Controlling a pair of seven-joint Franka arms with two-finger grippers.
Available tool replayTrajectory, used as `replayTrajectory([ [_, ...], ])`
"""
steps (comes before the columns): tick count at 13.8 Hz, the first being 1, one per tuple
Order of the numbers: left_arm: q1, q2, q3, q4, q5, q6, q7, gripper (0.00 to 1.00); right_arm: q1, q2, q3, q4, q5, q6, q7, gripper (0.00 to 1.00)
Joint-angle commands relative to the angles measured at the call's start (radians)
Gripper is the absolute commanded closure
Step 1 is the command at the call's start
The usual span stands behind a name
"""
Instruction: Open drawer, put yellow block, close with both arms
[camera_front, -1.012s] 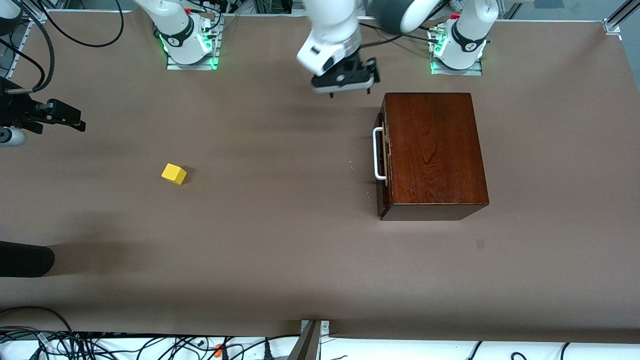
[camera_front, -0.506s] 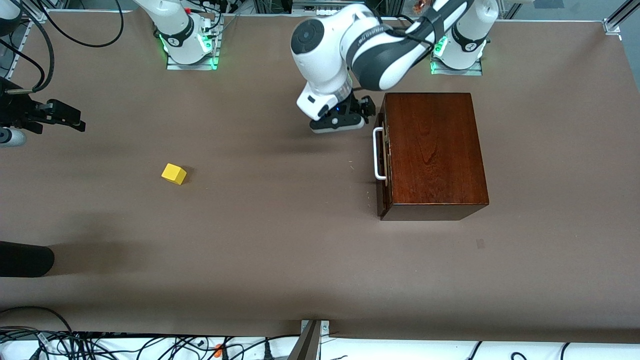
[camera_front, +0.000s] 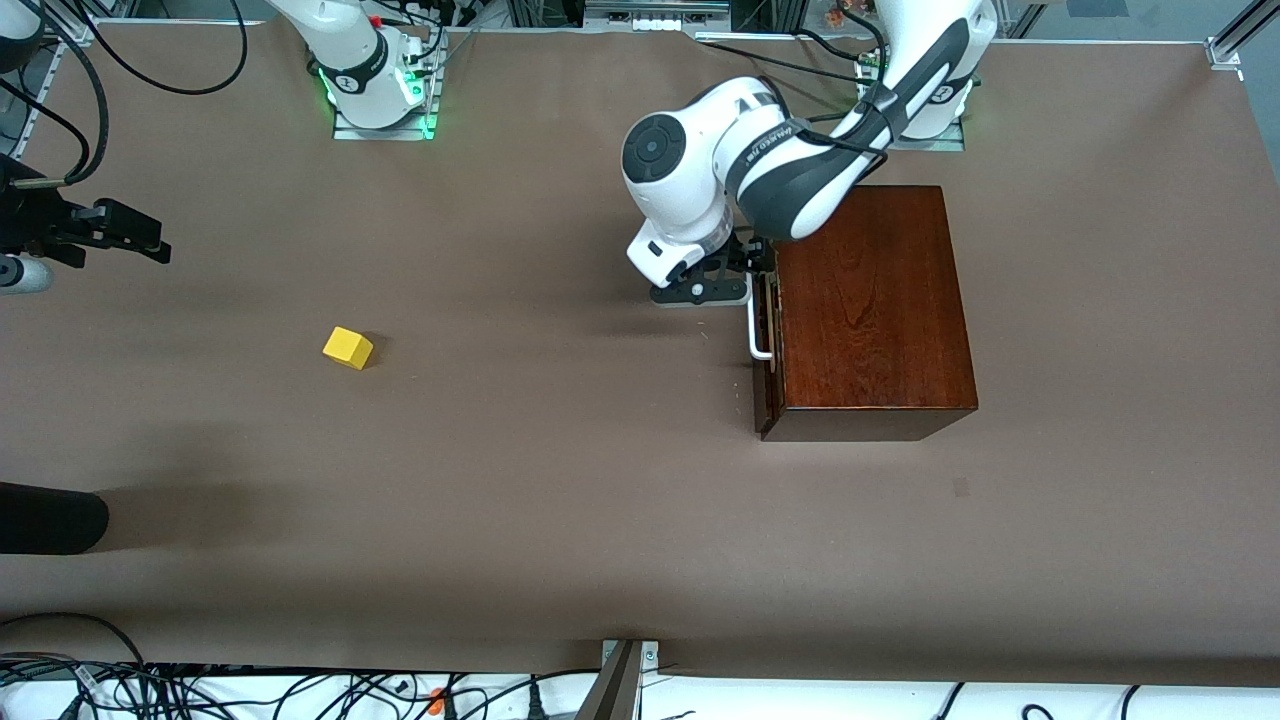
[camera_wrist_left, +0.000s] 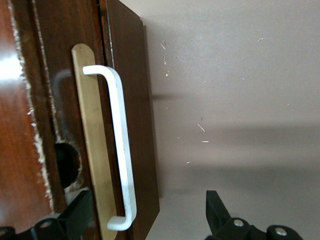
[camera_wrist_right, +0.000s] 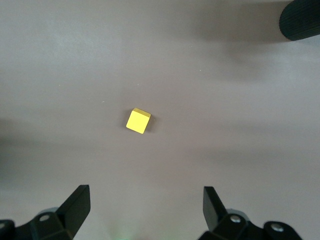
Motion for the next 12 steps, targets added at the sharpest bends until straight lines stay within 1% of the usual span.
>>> replayTrajectory([
  [1,0.009,0.016,-0.009,-0.015,0.033,0.024,0.017,0.0,-0.013,0.01,0.008,0.025,0.0,-0.018,-0.005,0.0],
  [4,0.009,0.046,-0.009,-0.013,0.062,0.039,0.015,0.0,-0.013,0.01,0.008,0.025,0.0,-0.02,-0.005,0.0],
  [12,0.011,0.079,0.005,0.0,0.062,0.087,0.012,0.0,-0.013,0.01,0.008,0.023,0.0,-0.02,-0.005,0.0],
])
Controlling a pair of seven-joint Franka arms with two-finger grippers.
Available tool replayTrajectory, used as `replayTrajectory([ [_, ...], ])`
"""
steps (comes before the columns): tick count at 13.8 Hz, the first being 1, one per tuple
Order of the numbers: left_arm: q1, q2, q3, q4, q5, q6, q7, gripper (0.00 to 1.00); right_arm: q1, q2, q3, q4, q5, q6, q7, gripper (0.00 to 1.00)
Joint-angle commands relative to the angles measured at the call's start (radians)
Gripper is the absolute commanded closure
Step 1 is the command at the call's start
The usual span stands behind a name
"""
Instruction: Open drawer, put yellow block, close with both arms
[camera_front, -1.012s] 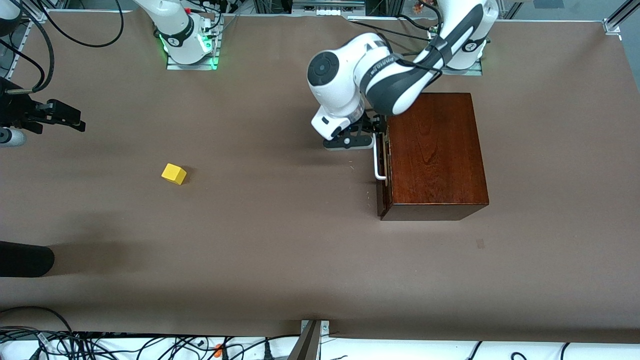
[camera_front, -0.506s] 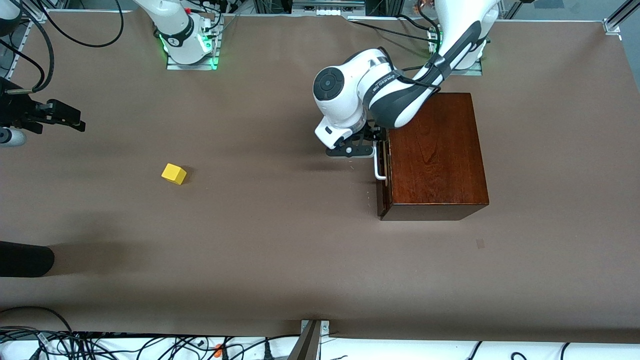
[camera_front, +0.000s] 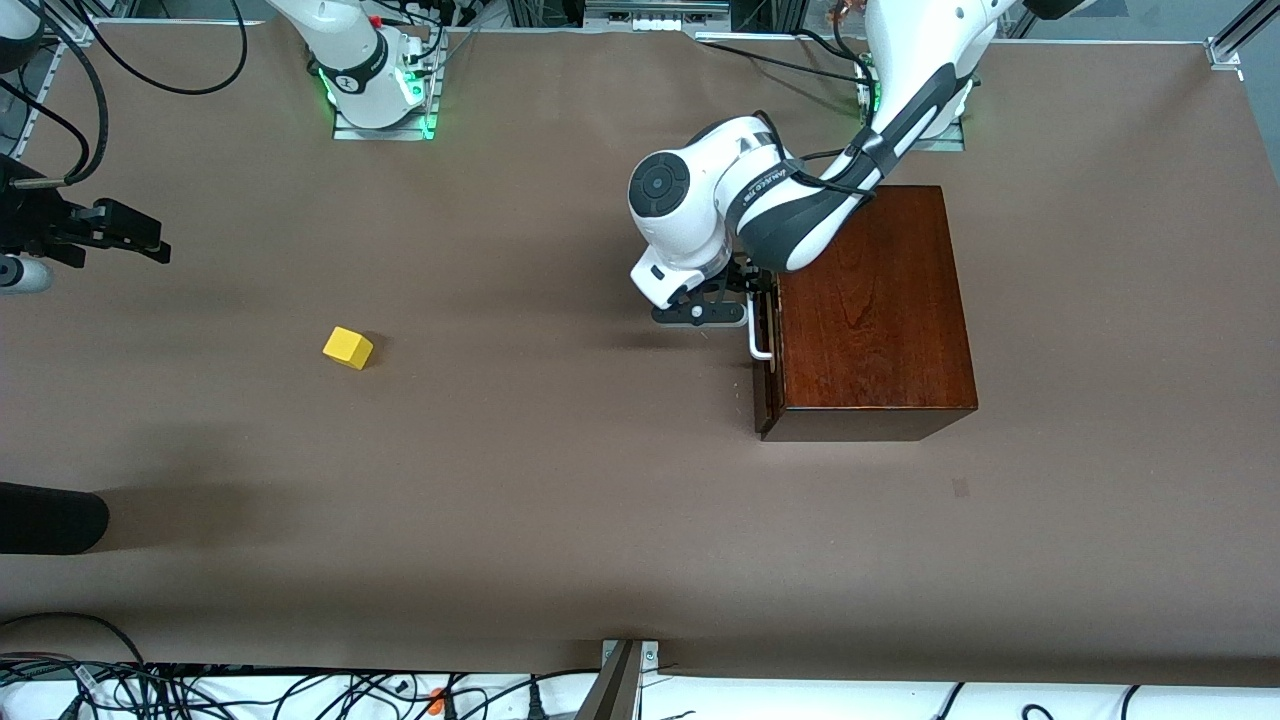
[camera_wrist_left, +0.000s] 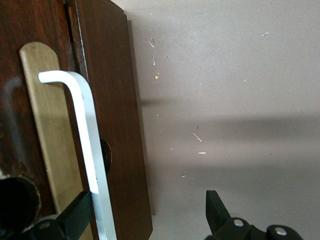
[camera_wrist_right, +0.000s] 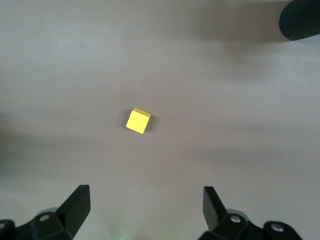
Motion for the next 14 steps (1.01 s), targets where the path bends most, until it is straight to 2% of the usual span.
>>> replayTrajectory([
  [1,0.0,0.019,-0.001,0.015,0.028,0.022,0.01,0.0,-0.012,0.01,0.008,0.023,0.0,-0.019,-0.005,0.0],
  [14,-0.03,0.073,-0.003,0.072,0.014,0.067,-0.036,0.0,-0.012,0.01,0.008,0.025,0.0,-0.033,-0.002,0.0],
])
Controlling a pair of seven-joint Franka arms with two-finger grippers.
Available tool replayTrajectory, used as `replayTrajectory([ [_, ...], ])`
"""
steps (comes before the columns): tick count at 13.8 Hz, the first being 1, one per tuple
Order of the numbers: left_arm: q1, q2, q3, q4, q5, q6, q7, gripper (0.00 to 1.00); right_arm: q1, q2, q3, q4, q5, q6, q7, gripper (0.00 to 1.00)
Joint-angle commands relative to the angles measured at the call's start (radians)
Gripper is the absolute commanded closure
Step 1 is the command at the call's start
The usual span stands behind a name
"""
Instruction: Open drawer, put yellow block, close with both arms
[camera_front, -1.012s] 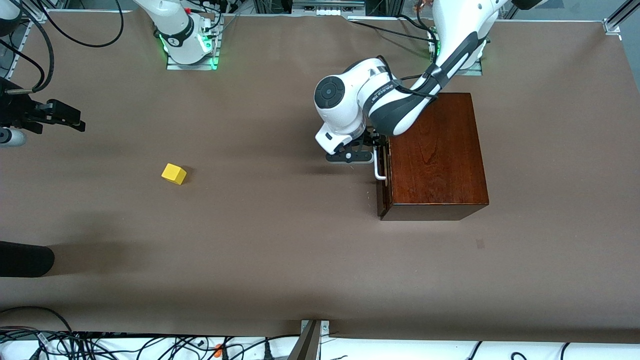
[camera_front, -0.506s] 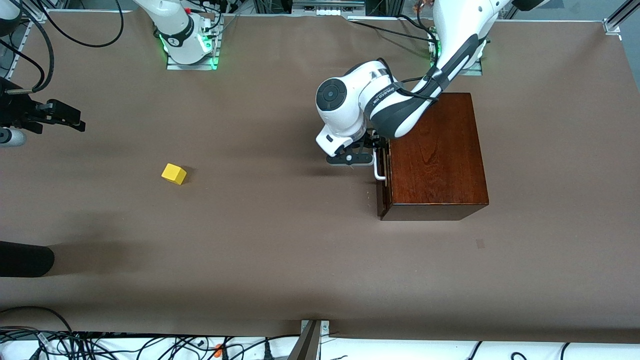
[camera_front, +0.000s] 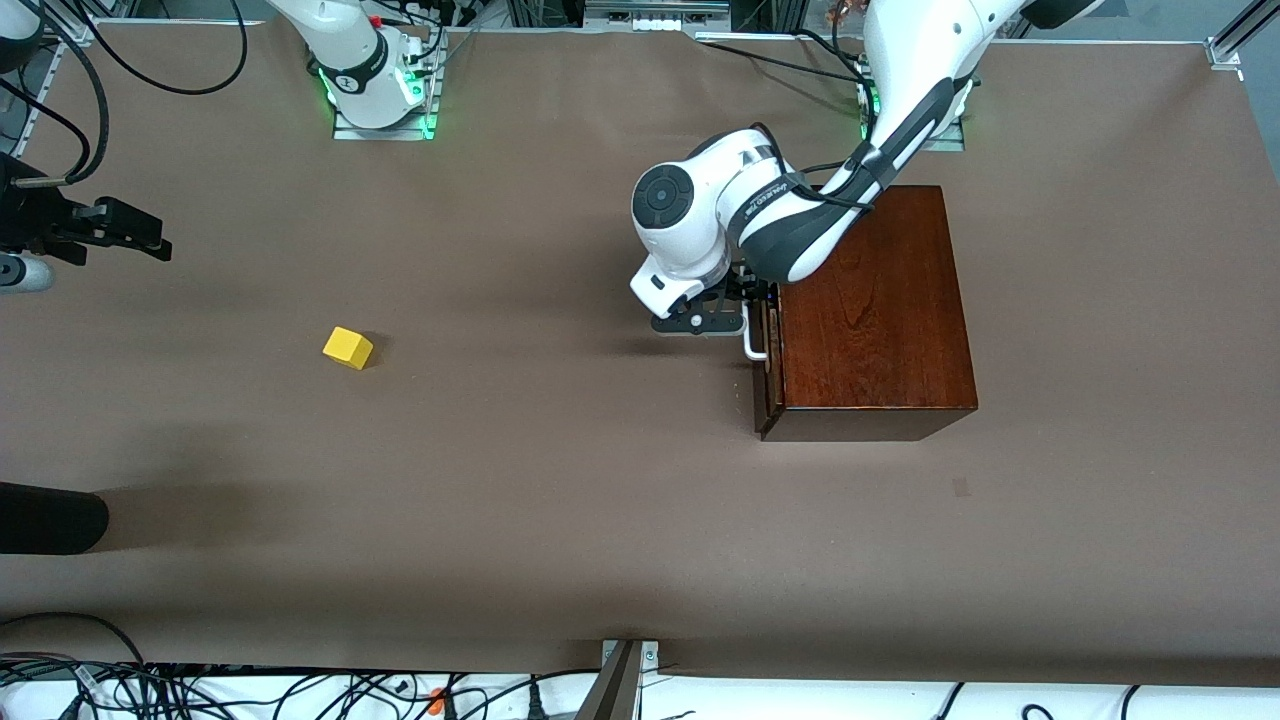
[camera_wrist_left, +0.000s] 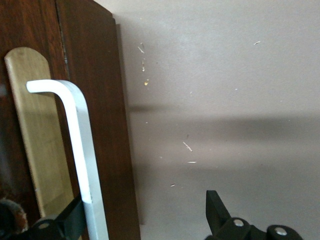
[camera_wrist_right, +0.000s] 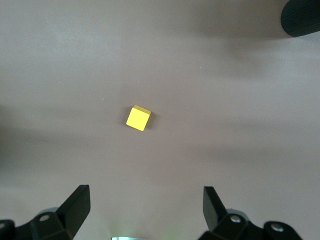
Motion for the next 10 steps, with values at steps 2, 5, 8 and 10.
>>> replayTrajectory([
  [2,-0.041,0.045,-0.008,0.074,0.02,0.024,-0.05,0.0,-0.013,0.011,0.005,0.025,0.0,-0.022,-0.002,0.0],
  [5,-0.075,0.065,-0.008,0.108,0.02,0.024,-0.075,0.0,-0.013,0.01,0.005,0.025,0.0,-0.023,0.0,0.0],
  [8,-0.092,0.068,-0.008,0.118,0.02,0.024,-0.081,0.0,-0.013,0.01,0.005,0.025,0.0,-0.023,0.0,0.0],
  [10,-0.119,0.098,-0.008,0.164,0.022,0.024,-0.109,0.0,-0.013,0.01,0.005,0.023,0.0,-0.035,-0.002,0.0],
])
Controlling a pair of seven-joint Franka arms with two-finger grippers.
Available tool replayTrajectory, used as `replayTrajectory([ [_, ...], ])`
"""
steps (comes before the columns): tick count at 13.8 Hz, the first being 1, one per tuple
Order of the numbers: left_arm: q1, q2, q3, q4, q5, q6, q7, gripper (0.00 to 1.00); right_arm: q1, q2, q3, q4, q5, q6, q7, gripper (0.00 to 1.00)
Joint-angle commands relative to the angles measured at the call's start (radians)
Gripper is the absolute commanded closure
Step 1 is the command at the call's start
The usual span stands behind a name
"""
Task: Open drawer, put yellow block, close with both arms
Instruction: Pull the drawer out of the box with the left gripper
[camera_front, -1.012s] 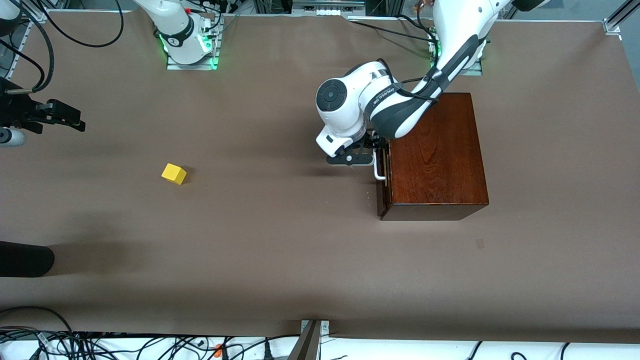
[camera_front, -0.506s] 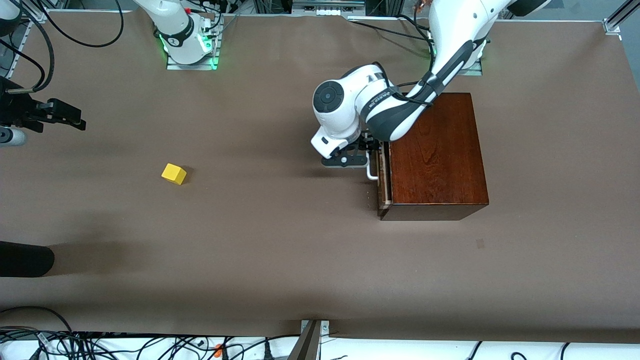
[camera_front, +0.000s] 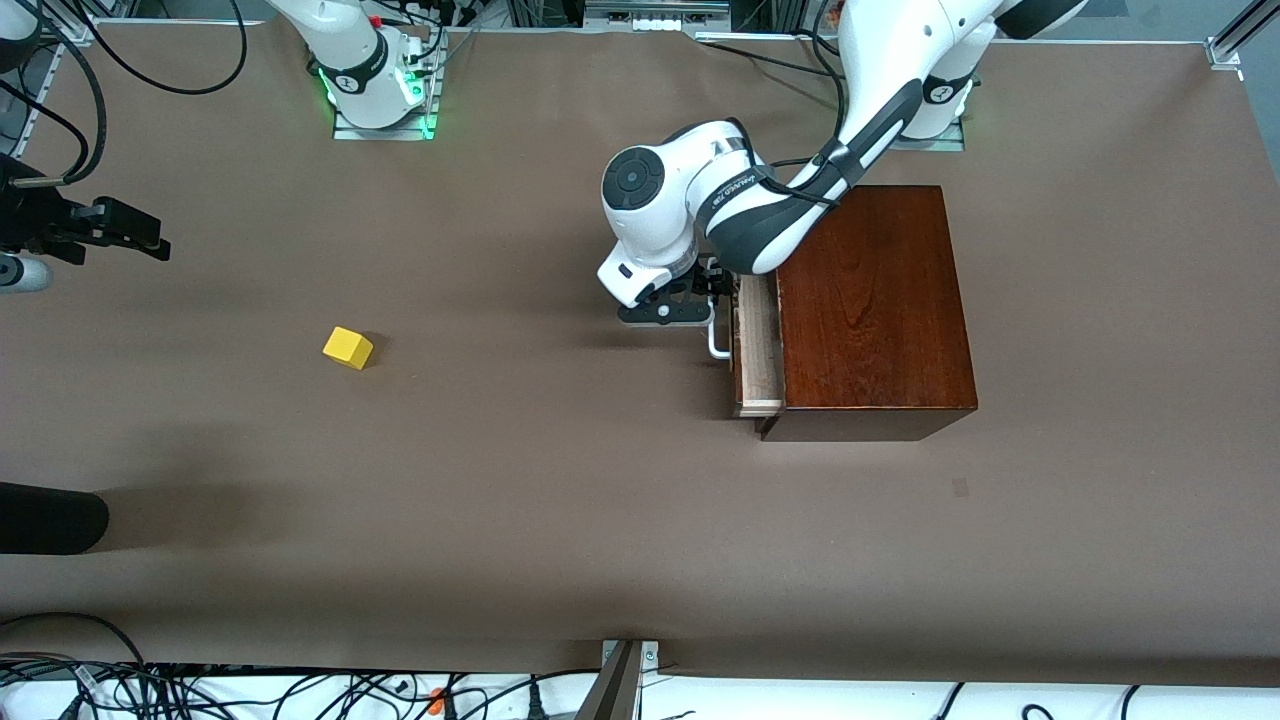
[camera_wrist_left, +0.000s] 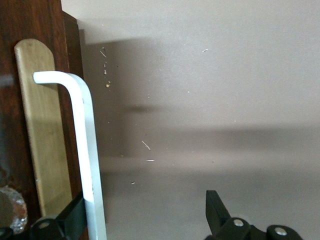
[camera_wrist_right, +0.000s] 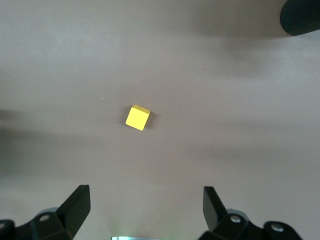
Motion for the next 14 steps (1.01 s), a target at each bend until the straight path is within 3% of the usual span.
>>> replayTrajectory([
  [1,-0.061,0.072,-0.007,0.112,0.023,-0.004,-0.054,0.0,-0.011,0.008,0.006,0.025,0.0,-0.05,0.0,0.0],
  [6,-0.177,0.101,0.08,0.189,0.013,-0.004,-0.077,0.0,-0.013,0.008,0.0,0.02,0.002,-0.062,0.0,0.0],
  [14,-0.22,0.135,0.086,0.267,0.011,-0.003,-0.094,0.0,-0.011,0.011,-0.021,0.023,0.017,-0.065,-0.029,0.0],
])
